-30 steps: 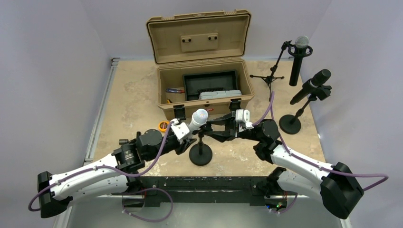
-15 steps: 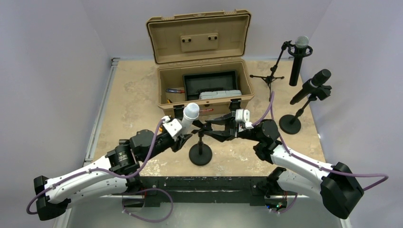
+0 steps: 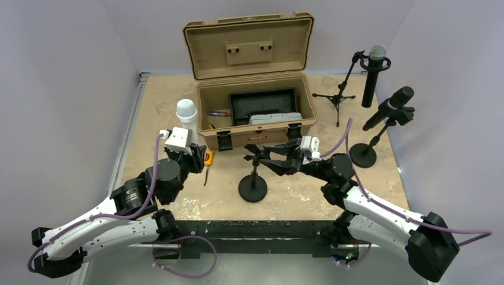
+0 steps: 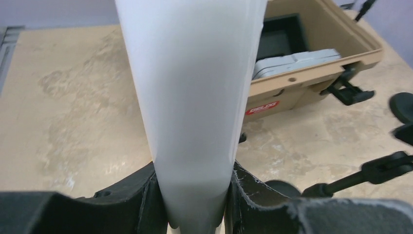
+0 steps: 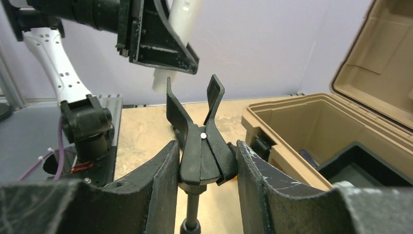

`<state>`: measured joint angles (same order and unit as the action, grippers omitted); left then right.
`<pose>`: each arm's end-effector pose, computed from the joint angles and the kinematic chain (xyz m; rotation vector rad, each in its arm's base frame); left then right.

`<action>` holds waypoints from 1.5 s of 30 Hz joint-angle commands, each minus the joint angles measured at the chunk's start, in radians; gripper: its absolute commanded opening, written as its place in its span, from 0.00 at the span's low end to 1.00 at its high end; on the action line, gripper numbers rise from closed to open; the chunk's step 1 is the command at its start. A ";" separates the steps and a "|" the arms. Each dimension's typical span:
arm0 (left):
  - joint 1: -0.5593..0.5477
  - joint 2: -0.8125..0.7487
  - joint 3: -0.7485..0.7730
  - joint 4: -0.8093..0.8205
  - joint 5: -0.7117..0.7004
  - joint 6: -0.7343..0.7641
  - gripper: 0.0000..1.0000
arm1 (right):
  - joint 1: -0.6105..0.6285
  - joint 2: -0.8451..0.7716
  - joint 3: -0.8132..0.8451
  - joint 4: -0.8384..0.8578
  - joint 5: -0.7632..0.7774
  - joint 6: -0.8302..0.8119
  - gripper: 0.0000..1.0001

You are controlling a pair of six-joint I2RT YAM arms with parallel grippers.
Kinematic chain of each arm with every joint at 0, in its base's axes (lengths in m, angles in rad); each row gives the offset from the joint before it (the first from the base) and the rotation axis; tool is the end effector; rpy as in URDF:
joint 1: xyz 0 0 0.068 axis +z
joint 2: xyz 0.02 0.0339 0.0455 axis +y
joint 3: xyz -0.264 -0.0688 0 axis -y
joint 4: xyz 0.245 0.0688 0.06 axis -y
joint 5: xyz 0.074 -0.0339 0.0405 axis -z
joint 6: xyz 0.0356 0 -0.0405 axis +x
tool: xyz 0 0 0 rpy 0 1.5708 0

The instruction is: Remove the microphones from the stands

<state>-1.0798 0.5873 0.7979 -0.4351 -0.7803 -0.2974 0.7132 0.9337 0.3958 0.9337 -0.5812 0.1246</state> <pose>0.0806 -0.0976 0.3476 0.1292 1.7350 -0.3128 0.1383 0.1455 0.2917 -0.8637 0.9919 1.0606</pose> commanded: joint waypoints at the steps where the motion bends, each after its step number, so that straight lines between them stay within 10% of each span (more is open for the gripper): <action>1: 0.003 0.019 0.010 -0.161 -0.123 -0.181 0.00 | -0.001 -0.102 -0.011 0.026 0.154 -0.007 0.00; 11: 0.003 0.093 -0.160 -0.093 0.169 -0.513 0.00 | -0.002 -0.331 -0.063 -0.052 0.463 0.023 0.00; 27: -0.063 0.547 -0.205 0.206 0.587 -0.766 0.00 | -0.001 -0.365 -0.074 -0.078 0.491 0.030 0.00; 45: -0.054 0.981 0.092 -0.135 0.577 -0.923 0.00 | -0.001 -0.412 -0.073 -0.108 0.508 0.024 0.00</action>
<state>-1.1393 1.5272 0.8364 -0.4942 -0.1596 -1.1969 0.7124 0.5423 0.3035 0.7387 -0.0982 0.1413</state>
